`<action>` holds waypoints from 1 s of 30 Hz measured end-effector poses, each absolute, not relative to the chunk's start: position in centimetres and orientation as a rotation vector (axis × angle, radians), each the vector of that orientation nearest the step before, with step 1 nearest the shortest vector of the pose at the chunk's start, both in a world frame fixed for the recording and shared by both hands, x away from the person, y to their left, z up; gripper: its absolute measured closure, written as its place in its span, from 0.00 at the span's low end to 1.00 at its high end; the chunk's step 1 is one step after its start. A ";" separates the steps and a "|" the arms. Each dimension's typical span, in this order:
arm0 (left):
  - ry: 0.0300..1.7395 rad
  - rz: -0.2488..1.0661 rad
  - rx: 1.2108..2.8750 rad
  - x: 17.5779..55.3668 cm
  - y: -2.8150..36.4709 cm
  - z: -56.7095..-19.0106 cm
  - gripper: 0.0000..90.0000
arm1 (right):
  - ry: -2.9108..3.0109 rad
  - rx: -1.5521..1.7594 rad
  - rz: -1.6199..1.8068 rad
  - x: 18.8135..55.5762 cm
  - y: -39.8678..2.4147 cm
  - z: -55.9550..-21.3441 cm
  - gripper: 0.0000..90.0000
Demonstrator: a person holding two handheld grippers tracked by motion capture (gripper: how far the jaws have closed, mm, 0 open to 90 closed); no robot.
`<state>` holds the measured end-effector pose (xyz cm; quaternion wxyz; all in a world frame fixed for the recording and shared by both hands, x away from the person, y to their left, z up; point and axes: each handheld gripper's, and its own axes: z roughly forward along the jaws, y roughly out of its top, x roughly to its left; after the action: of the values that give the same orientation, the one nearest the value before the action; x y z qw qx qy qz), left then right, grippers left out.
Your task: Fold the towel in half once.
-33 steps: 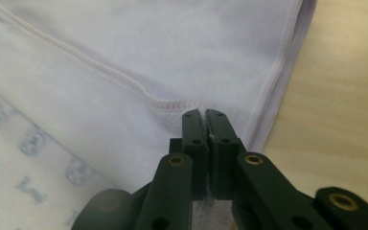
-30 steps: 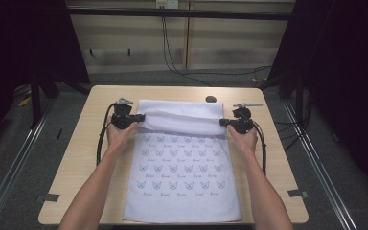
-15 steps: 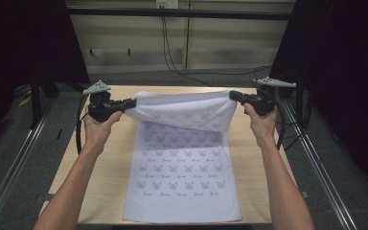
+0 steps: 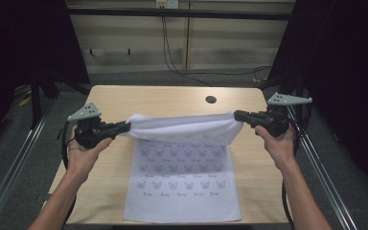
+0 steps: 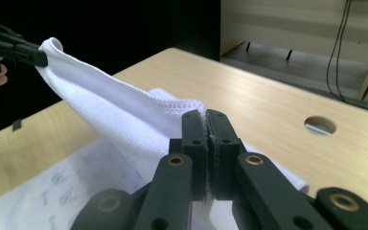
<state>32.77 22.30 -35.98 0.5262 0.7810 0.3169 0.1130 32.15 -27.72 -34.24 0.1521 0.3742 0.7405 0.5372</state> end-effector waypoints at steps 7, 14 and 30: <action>0.749 0.233 1.879 30.5 22.7 -37.2 0.95 | 2.142 1.062 1.565 29.7 -27.6 -35.8 0.97; 0.767 0.183 1.933 28.6 22.4 -40.3 0.95 | 2.166 1.096 1.575 27.4 -27.9 -38.2 0.97; 0.804 0.106 2.031 25.2 22.4 -45.8 0.95 | 2.308 1.139 1.415 22.7 -26.8 -43.2 0.97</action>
<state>25.25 22.40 -45.82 0.4597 0.8248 0.3264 0.0429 22.68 -26.79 -43.20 0.1020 0.3856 0.7817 0.4794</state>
